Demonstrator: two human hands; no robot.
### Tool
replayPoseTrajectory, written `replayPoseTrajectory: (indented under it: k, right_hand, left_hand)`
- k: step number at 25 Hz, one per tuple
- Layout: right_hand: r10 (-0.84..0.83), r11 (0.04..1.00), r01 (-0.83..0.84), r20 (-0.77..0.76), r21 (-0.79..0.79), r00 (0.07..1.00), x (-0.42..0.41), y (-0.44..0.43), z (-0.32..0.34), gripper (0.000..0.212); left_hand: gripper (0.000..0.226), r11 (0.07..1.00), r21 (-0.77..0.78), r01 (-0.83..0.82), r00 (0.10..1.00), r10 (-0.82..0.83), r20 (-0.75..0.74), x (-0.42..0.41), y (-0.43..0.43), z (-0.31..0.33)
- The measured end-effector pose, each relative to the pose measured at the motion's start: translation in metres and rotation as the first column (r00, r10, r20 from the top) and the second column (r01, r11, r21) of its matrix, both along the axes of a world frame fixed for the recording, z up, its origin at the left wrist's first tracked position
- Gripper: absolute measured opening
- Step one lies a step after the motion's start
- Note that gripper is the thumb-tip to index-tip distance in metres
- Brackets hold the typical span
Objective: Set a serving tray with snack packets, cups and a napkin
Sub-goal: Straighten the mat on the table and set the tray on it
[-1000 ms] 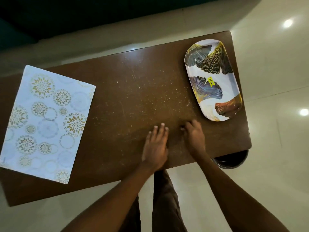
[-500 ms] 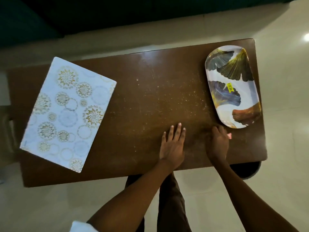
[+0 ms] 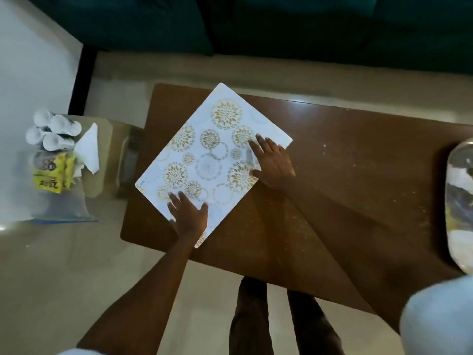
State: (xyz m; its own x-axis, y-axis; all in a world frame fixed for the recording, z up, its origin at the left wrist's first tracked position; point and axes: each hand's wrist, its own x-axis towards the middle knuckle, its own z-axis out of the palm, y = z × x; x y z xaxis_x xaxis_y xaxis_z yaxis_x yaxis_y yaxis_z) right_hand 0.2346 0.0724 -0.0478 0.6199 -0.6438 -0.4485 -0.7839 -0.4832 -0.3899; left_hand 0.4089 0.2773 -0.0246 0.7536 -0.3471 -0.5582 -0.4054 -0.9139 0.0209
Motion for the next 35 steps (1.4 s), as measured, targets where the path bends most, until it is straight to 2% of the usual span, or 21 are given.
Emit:
replayPoseTrajectory:
  k: [2, 6, 11, 16, 22, 24, 26, 35]
  right_hand:
    - [0.059, 0.998, -0.060, -0.044, -0.010, 0.997, 0.022, -0.011, -0.010, 0.100]
    - [0.041, 0.998, -0.044, -0.083, -0.035, 0.996, 0.023, -0.017, -0.020, 0.106]
    - [-0.104, 0.994, 0.098, -0.117, -0.055, 0.988, -0.006, 0.002, -0.014, 0.106]
    - [-0.381, 0.923, 0.384, -0.165, -0.016, 0.910, -0.069, 0.035, -0.009, 0.103]
    - [-0.675, 0.718, 0.696, -0.240, 0.002, 0.698, -0.156, 0.101, 0.001, 0.109]
    - [-0.736, 0.651, 0.759, -0.248, -0.004, 0.630, -0.174, 0.123, 0.003, 0.111]
    - [-0.757, 0.624, 0.781, -0.258, -0.017, 0.600, -0.186, 0.138, 0.004, 0.113]
    - [-0.774, 0.595, 0.804, -0.269, 0.002, 0.574, -0.198, 0.148, 0.007, 0.113]
  left_hand:
    - [0.103, 0.999, 0.028, 0.016, 0.999, -0.015, -0.037, 0.007, 0.017, -0.011]
    - [0.109, 0.999, -0.003, 0.053, 0.997, -0.053, -0.052, 0.007, 0.030, -0.025]
    - [0.114, 0.951, -0.006, 0.310, 0.951, -0.310, -0.012, 0.028, 0.021, -0.030]
    - [0.114, 0.824, -0.016, 0.566, 0.823, -0.566, -0.041, 0.024, -0.023, -0.031]
    - [0.111, 0.579, -0.045, 0.814, 0.575, -0.815, -0.076, -0.028, -0.071, -0.028]
    - [0.112, 0.521, -0.034, 0.853, 0.516, -0.852, -0.089, -0.043, -0.079, -0.027]
    - [0.113, 0.492, -0.027, 0.870, 0.488, -0.867, -0.101, -0.054, -0.082, -0.026]
    - [0.109, 0.475, -0.019, 0.880, 0.472, -0.877, -0.094, -0.069, -0.071, -0.028]
